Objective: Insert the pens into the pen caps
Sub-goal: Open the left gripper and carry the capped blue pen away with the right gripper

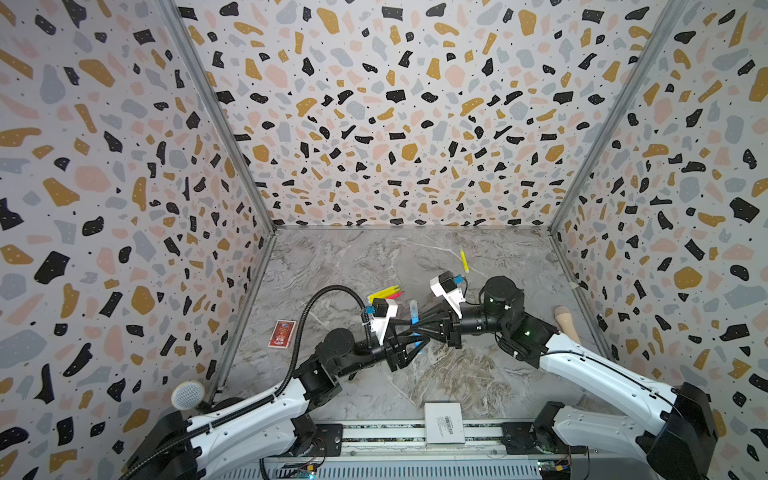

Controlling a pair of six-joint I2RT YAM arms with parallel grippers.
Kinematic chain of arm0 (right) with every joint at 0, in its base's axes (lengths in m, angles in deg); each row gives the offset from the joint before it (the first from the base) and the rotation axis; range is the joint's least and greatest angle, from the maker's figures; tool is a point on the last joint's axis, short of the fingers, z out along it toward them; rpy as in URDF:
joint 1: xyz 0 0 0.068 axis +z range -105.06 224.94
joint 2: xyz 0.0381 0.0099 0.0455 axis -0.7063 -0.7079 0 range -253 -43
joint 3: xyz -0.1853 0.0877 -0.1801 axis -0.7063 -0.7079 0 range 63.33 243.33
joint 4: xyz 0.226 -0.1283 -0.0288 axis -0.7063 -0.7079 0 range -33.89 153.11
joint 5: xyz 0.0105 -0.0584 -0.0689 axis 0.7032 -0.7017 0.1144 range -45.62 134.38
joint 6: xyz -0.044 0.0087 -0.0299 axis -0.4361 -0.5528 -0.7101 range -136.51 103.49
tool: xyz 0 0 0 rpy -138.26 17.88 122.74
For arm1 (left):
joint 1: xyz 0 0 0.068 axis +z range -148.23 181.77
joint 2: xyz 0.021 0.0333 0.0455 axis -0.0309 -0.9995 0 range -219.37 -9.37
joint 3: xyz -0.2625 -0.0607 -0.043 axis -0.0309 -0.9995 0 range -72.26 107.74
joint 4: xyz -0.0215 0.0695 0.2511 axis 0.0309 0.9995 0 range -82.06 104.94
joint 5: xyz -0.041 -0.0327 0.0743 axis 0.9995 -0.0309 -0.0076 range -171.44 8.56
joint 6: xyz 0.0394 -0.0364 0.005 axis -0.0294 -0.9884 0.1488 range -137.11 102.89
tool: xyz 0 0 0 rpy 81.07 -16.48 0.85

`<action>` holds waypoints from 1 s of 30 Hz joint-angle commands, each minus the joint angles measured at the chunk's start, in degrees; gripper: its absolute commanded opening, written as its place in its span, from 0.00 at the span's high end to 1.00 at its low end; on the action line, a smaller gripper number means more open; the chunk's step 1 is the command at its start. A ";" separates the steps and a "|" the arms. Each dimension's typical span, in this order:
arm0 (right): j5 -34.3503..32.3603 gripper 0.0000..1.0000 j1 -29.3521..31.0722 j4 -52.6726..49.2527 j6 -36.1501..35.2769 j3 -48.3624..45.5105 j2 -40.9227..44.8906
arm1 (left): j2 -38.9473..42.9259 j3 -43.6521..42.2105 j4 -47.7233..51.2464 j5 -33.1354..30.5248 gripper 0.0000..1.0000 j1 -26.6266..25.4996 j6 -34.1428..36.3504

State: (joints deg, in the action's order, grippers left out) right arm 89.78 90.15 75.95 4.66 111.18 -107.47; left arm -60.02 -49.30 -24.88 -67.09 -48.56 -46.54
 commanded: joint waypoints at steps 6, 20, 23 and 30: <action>-22.38 1.00 -6.24 -17.36 -4.22 7.17 -3.71 | 0.46 1.02 15.23 -21.25 0.30 0.22 0.05; -36.94 1.00 -21.00 -27.82 -11.85 32.18 -40.81 | 4.50 -1.07 22.66 -24.17 0.30 0.23 0.14; -41.23 1.00 -21.71 -32.07 -13.28 42.90 -49.02 | 6.28 -1.86 23.01 -24.43 0.30 0.20 -0.29; -45.51 1.00 -24.90 -38.01 -14.35 62.37 -64.57 | 12.35 -2.07 27.62 -25.01 0.30 0.23 -0.38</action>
State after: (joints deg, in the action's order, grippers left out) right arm 47.75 66.35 43.34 -8.08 168.36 -170.46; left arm -49.84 -50.80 1.35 -91.05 -48.54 -46.91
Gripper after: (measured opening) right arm 0.175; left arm 0.697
